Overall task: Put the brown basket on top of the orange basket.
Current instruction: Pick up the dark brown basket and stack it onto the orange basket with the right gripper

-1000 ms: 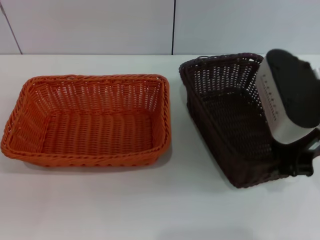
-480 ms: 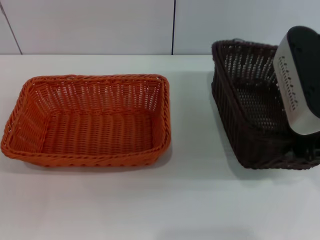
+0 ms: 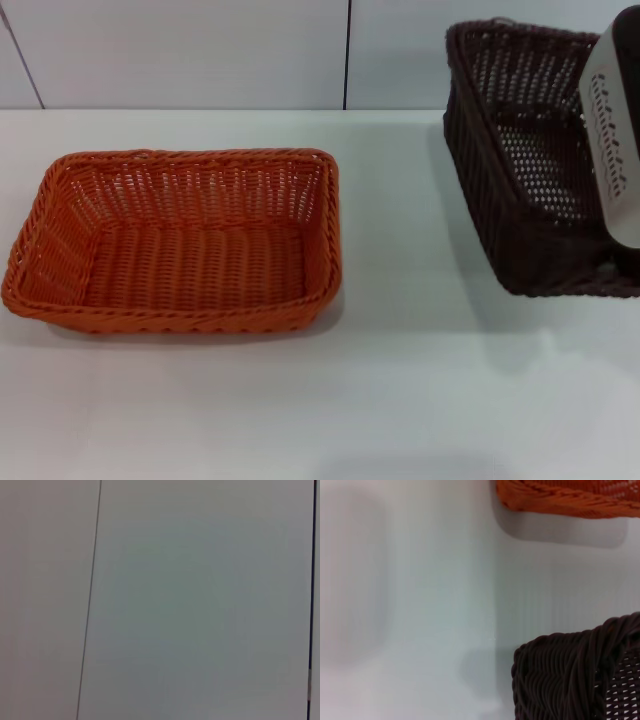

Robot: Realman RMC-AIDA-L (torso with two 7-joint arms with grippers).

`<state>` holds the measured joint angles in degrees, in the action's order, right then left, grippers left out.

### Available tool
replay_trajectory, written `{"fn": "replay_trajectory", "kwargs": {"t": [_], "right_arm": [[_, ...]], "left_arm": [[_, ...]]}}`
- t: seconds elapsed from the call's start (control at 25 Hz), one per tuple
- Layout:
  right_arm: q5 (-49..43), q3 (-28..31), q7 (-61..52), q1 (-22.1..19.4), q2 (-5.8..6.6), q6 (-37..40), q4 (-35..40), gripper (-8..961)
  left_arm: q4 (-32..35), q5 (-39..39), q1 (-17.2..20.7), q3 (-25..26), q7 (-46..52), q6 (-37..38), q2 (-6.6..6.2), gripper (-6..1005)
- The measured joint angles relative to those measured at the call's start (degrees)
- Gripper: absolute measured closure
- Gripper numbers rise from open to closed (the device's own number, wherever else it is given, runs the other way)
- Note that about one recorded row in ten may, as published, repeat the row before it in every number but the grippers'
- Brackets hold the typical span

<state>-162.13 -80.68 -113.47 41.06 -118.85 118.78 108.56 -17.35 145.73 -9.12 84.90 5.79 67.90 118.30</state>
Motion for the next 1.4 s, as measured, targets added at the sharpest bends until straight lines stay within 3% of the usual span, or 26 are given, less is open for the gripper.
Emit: {"fn": "replay_trajectory", "kwargs": {"t": [0.32, 0.6, 0.76, 0.96, 1.4], "right_arm": [[-1.69, -1.94, 0.59, 0.98, 0.02, -1.47, 3.12, 829], [-2.38, -2.06, 2.53, 3.87, 0.2, -7.56, 3.03, 829], [-2.49, -2.18, 5.35, 6.29, 0.24, -13.33, -0.74, 830], [-3.58, -6.92, 7.92, 6.78, 0.12, -22.22, -5.2, 830], [-2.76, -11.59, 16.4, 7.96, -0.12, -33.1, -11.73, 830]], "left_arm": [[0.32, -0.01, -1.12, 0.0, 0.0, -0.14, 0.0, 223], [0.29, -0.03, -1.26, 0.02, -0.07, 0.05, 0.12, 223], [0.3, -0.55, -0.86, 0.51, -0.29, 0.33, 0.12, 223], [0.3, -0.64, 0.28, 1.47, 0.0, 1.03, 0.15, 222], [0.3, -0.63, 0.72, 1.5, 0.09, 1.08, 0.32, 222]]}}
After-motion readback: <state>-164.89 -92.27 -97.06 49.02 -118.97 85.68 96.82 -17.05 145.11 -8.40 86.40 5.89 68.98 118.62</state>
